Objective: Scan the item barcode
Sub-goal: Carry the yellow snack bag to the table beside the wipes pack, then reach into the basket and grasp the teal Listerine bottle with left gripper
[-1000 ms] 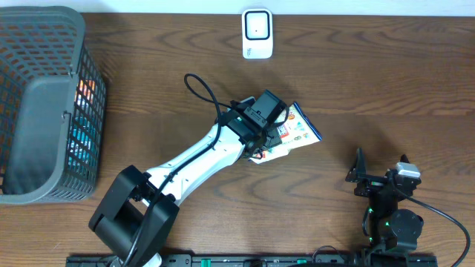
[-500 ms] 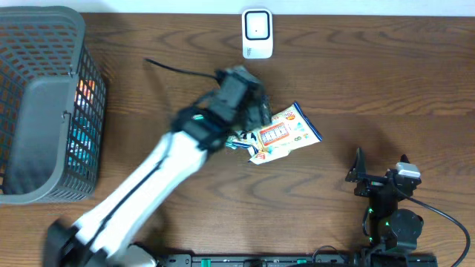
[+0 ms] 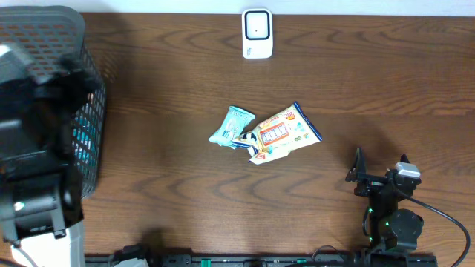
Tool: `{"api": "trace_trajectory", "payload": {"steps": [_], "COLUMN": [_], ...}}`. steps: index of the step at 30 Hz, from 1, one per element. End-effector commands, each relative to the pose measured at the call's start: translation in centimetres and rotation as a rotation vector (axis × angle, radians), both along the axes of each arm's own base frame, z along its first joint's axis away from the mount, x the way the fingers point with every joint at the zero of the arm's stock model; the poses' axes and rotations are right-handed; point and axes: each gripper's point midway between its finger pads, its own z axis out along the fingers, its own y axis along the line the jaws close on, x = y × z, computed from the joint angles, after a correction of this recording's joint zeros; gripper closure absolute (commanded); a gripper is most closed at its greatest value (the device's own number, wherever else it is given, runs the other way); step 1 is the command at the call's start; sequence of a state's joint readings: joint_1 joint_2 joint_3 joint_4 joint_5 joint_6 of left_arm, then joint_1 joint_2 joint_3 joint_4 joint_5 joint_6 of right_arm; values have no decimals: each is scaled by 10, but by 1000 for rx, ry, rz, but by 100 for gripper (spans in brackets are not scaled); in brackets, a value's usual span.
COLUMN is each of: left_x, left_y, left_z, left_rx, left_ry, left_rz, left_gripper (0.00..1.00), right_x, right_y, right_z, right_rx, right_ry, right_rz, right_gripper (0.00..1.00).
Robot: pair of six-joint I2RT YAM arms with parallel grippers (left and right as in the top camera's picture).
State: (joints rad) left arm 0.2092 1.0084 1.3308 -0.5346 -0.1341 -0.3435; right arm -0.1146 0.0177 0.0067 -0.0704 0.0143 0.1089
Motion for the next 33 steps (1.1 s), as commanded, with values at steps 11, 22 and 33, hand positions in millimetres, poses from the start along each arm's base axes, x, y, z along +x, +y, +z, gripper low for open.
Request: {"api": "trace_trajectory", "payload": {"steps": [11, 22, 33], "left_x": [-17, 19, 13], "left_y": [146, 99, 93], "left_z": [-103, -207, -268], "left_rx": [33, -47, -164], "left_ry": [427, 719, 886], "left_rz": [301, -228, -304], "left_gripper": [2, 2, 2], "right_x": [0, 0, 0], "right_y": [-2, -2, -2], "right_z": [-1, -1, -1], "right_rx": [-12, -13, -12], "right_ry": [4, 4, 4], "right_rz": [-8, -8, -8], "right_gripper": [1, 1, 1]}}
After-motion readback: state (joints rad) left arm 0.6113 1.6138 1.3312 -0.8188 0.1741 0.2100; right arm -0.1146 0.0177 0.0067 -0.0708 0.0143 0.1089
